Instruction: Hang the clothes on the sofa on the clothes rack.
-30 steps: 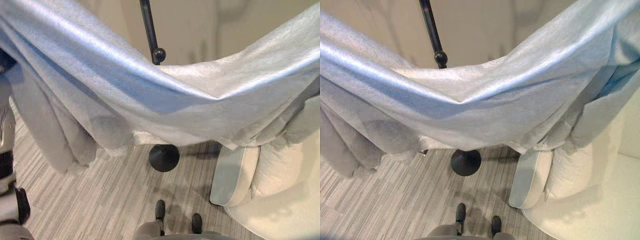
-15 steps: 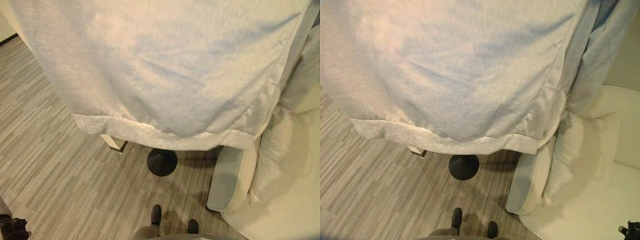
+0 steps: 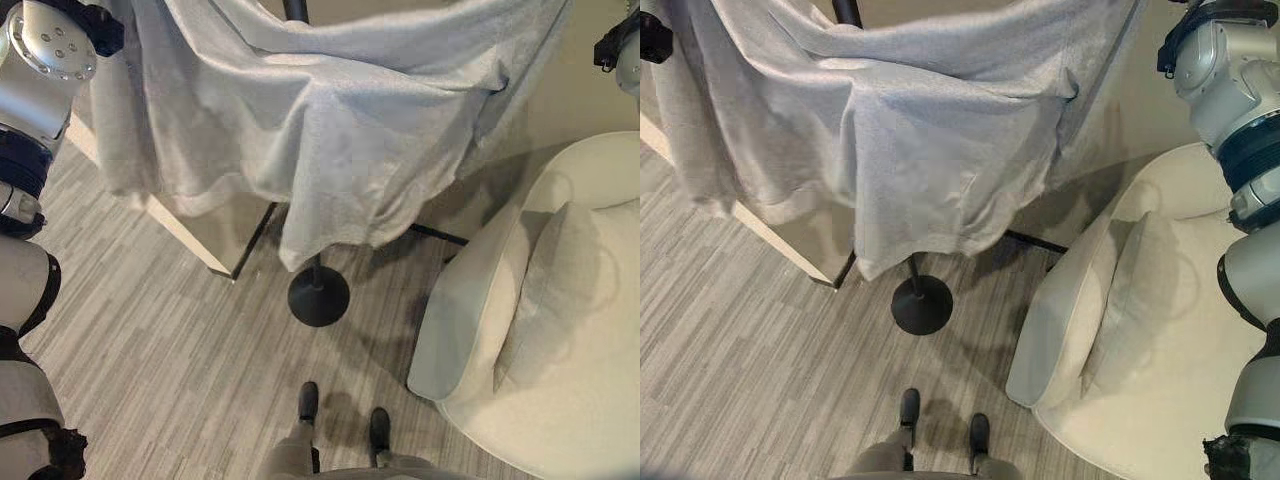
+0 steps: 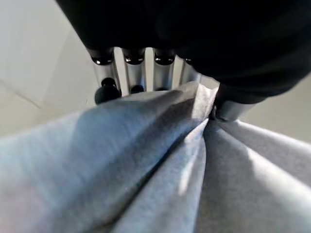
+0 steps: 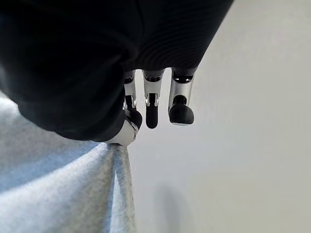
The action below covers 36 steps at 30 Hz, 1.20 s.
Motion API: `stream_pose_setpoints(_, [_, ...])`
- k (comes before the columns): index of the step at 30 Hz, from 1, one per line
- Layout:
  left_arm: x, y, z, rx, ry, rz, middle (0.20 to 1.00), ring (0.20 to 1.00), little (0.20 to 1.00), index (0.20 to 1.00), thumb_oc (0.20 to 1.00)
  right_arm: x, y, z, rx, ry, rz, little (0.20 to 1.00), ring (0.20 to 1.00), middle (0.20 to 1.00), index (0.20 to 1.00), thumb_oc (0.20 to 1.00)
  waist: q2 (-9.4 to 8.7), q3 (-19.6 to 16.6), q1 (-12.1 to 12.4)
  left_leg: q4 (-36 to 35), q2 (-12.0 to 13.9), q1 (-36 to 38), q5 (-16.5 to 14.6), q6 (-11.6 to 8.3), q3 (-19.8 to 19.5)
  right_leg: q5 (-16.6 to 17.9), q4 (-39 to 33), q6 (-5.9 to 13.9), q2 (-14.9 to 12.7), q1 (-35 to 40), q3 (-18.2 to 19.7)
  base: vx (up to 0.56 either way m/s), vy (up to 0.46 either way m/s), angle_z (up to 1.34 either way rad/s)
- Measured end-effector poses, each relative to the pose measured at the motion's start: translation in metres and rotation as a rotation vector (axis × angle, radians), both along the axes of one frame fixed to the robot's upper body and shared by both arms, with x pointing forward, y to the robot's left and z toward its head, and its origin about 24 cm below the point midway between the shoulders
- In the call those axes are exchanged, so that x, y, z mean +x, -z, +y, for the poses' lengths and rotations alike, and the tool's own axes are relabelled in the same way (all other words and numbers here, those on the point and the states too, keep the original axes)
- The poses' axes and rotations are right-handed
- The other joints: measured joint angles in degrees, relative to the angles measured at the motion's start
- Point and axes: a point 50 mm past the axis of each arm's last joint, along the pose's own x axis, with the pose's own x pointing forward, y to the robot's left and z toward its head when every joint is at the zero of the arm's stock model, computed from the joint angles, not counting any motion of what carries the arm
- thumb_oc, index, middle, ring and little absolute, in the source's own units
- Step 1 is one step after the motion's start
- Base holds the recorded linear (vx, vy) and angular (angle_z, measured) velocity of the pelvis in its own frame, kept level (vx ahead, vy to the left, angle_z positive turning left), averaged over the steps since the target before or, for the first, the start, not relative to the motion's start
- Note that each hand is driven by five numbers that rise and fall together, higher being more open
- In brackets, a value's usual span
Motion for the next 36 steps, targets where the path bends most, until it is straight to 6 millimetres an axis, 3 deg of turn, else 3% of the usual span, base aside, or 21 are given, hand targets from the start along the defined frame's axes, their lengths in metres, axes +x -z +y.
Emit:
stream_pose_setpoints(4, [-0.003,-0.003,0.004,-0.022,-0.007,-0.019,0.2,0.2,0.2,0.2,0.2,-0.003,-0.005,0.0,0.022,-0.017,-0.024,0.2,0.2,0.2,0.2,0.2,0.04,4.0,0.08,0.0,0.01,0.64,0.0,0.0,0.16,0.0,0.0,0.0,0.01,0.62,0.19,0.0,0.0,0.0])
stream_pose_setpoints(6, [-0.005,0.003,0.008,-0.068,0.017,-0.034,0.2,0.2,0.2,0.2,0.2,-0.001,0.007,0.007,0.043,-0.08,-0.007,0.2,0.2,0.2,0.2,0.2,0.17,4.74,0.05,-0.01,-0.04,0.85,0.0,0.0,0.33,0.0,0.0,0.0,-0.06,0.77,0.67,-0.01,0.004,-0.04])
stream_pose_setpoints(7, [-0.002,0.022,0.011,-0.076,0.024,0.004,0.2,0.2,0.2,0.2,0.2,0.006,0.043,0.01,0.062,-0.136,0.082,0.2,0.2,0.2,0.2,0.2,0.26,4.8,0.24,0.0,-0.09,1.06,0.0,0.0,0.43,0.0,0.0,-0.01,-0.11,0.93,0.83,-0.04,-0.012,-0.02])
stream_pose_setpoints(9, [0.0,0.044,0.019,-0.114,0.023,0.041,0.2,0.2,0.2,0.2,0.2,0.011,0.081,0.006,0.117,-0.157,0.171,0.2,0.2,0.2,0.2,0.2,0.55,5.3,0.34,0.0,-0.09,1.4,0.0,0.0,0.4,0.01,0.0,-0.01,-0.09,1.28,0.87,-0.05,-0.007,0.0])
stream_pose_setpoints(10, [-0.002,0.069,0.029,-0.193,0.038,0.06,0.2,0.2,0.2,0.2,0.2,0.009,0.108,0.005,0.228,-0.211,0.2,0.2,0.2,0.2,0.2,0.2,0.87,6.02,0.39,-0.01,-0.15,2.22,0.0,-0.01,0.45,-0.02,-0.01,0.03,-0.08,2.1,0.86,-0.03,-0.002,-0.01])
stream_pose_setpoints(12, [0.003,0.139,0.037,-0.303,0.028,0.199,0.2,0.2,0.2,0.2,0.2,0.007,0.164,0.003,0.421,-0.259,0.276,0.2,0.2,0.2,0.2,0.2,2.2,8.57,0.78,-0.02,-0.06,2.99,-0.03,-0.03,0.42,-0.04,-0.01,0.0,-0.05,2.84,0.89,0.0,0.0,0.0])
stream_pose_setpoints(15, [0.006,0.176,0.026,-0.363,0.071,0.277,0.2,0.2,0.2,0.2,0.2,0.008,0.191,0.012,0.535,-0.29,0.318,0.2,0.2,0.2,0.2,0.2,2.61,9.6,0.96,-0.03,0.12,2.98,0.0,-0.07,0.41,0.23,-0.01,-0.2,0.15,2.83,0.85,0.0,0.0,0.0])
stream_pose_setpoints(16, [0.006,0.186,0.021,-0.403,0.092,0.285,0.2,0.2,0.2,0.2,0.2,0.008,0.197,0.016,0.553,-0.301,0.331,0.507,0.507,0.507,0.507,0.507,2.64,9.61,0.96,-0.03,0.12,3.0,0.01,-0.08,0.43,0.24,-0.01,-0.2,0.14,2.85,0.85,0.0,0.0,0.0])
stream_pose_setpoints(17, [0.008,0.195,0.013,-0.427,0.121,0.299,0.416,0.416,0.416,0.416,0.416,0.009,0.2,0.022,0.565,-0.318,0.334,1.0,1.0,1.0,1.0,1.0,2.48,9.81,1.07,-0.04,0.18,2.98,0.03,-0.12,0.32,0.26,-0.02,-0.22,0.2,2.89,0.78,0.0,0.0,0.0])
stream_pose_setpoints(18, [0.006,0.198,0.011,-0.457,0.136,0.288,1.0,1.0,1.0,1.0,1.0,0.009,0.2,0.024,0.589,-0.333,0.322,1.0,1.0,1.0,1.0,1.0,2.44,9.83,1.06,-0.04,0.16,3.1,0.03,-0.12,0.33,0.27,-0.02,-0.22,0.16,3.0,0.78,0.04,0.025,0.02])
stream_pose_setpoints(20, [0.001,0.204,0.007,-0.515,0.169,0.269,1.0,1.0,1.0,1.0,1.0,0.004,0.201,0.023,0.649,-0.355,0.287,1.0,1.0,1.0,1.0,1.0,2.32,9.98,1.3,-0.06,0.05,3.54,0.03,-0.12,0.32,0.26,-0.02,-0.21,0.04,3.46,0.67,0.05,0.021,0.04])
stream_pose_setpoints(21, [-0.007,0.227,-0.002,-0.587,0.217,0.286,1.0,1.0,1.0,1.0,1.0,-0.004,0.218,0.02,0.704,-0.355,0.296,1.0,1.0,1.0,1.0,1.0,2.08,10.18,1.59,-0.06,-0.19,5.36,0.03,-0.12,0.34,0.21,-0.02,-0.16,-0.19,5.43,0.64,0.05,0.014,0.09])
stream_pose_setpoints(22, [-0.009,0.236,-0.005,-0.592,0.225,0.321,1.0,1.0,1.0,1.0,1.0,-0.005,0.225,0.02,0.711,-0.346,0.315,1.0,1.0,1.0,1.0,1.0,2.04,10.2,1.62,-0.07,-0.22,5.89,0.01,-0.13,0.29,0.12,-0.03,-0.03,-0.22,6.07,0.54,0.04,0.016,0.09])
stream_pose_setpoints(27, [-0.015,0.269,-0.021,-0.742,0.306,0.396,1.0,1.0,1.0,1.0,1.0,-0.013,0.24,0.012,0.772,-0.322,0.32,1.0,1.0,1.0,1.0,1.0,1.89,10.28,1.75,-0.1,-0.1,6.31,-0.15,-0.29,0.05,-0.19,-0.03,0.18,-0.09,6.67,-0.22,0.02,0.008,0.06])
stream_pose_setpoints(33, [-0.036,0.286,-0.016,-0.85,0.327,0.384,1.0,1.0,1.0,1.0,1.0,-0.037,0.243,-0.005,0.841,-0.324,0.257,1.0,1.0,1.0,1.0,1.0,1.77,10.21,1.53,-0.38,-0.35,7.65,-1.1,-0.79,0.36,-0.07,-0.03,0.01,-0.42,8.01,-0.19,0.03,0.014,0.0])
stream_pose_setpoints(36, [-0.049,0.302,-0.008,-0.932,0.311,0.39,1.0,1.0,1.0,1.0,1.0,-0.059,0.221,-0.018,0.769,-0.342,0.169,1.0,1.0,1.0,1.0,1.0,1.64,10.16,1.46,-0.46,-0.58,8.75,-1.48,-0.39,0.54,-0.26,-0.04,-0.08,-0.72,9.13,-0.09,0.03,0.018,-0.01])
